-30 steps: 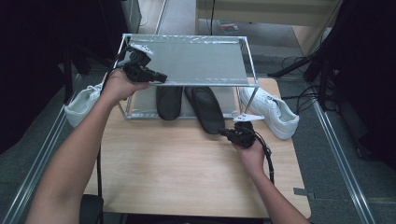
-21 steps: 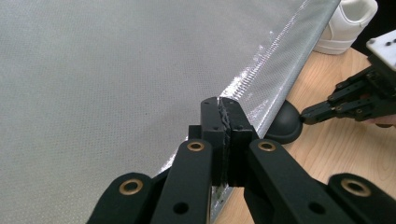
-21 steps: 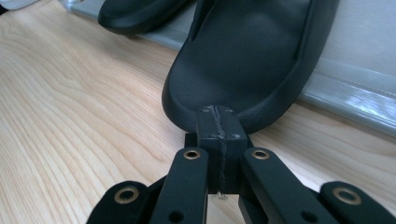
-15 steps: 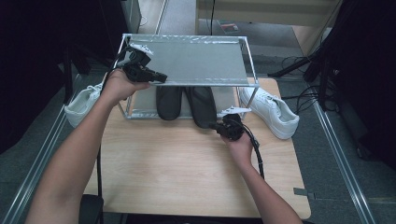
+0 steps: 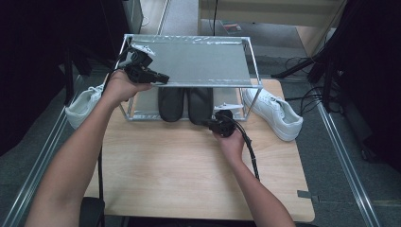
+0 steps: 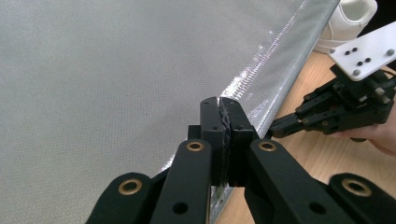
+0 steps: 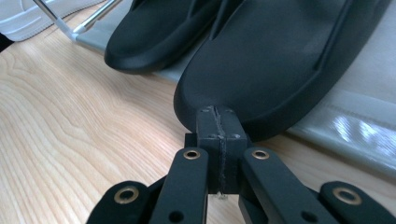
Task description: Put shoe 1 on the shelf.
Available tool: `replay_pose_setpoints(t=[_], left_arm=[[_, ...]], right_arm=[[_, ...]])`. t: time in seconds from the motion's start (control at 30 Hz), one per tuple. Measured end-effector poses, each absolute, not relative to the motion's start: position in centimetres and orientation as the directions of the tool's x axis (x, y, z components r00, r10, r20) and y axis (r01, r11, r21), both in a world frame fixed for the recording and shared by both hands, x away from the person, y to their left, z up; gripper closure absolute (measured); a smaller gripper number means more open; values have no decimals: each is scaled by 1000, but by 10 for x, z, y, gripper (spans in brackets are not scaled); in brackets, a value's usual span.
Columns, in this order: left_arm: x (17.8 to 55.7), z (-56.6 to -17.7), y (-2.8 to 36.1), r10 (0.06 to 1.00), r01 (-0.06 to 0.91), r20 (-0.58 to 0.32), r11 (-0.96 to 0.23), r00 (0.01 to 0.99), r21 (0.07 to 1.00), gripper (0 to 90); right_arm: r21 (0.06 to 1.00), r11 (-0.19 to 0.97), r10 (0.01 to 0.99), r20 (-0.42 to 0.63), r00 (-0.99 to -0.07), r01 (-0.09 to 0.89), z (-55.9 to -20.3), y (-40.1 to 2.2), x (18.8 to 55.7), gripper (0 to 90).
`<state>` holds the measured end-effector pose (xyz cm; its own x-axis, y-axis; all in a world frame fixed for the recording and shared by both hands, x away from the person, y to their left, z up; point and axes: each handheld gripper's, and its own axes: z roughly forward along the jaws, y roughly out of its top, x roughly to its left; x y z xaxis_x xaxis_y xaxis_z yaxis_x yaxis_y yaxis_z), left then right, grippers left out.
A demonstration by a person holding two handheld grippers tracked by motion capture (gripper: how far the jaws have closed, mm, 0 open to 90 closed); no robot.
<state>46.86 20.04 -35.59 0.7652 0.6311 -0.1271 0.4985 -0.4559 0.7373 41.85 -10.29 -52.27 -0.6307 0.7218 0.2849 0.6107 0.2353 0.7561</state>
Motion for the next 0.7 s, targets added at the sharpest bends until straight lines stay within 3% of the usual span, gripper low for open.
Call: replay_pose_setpoints(t=[0.4,0.7], left_arm=[[468,-357,200,628,484,-113,-460,770,745,897],[466,-354,199,646,492,-103,-458,757,741,856]], right_arm=[[759,251,717,271,-642,600,-524,-74,426,900],[779,271,695,249,-675,566,-512,-79,418,900]])
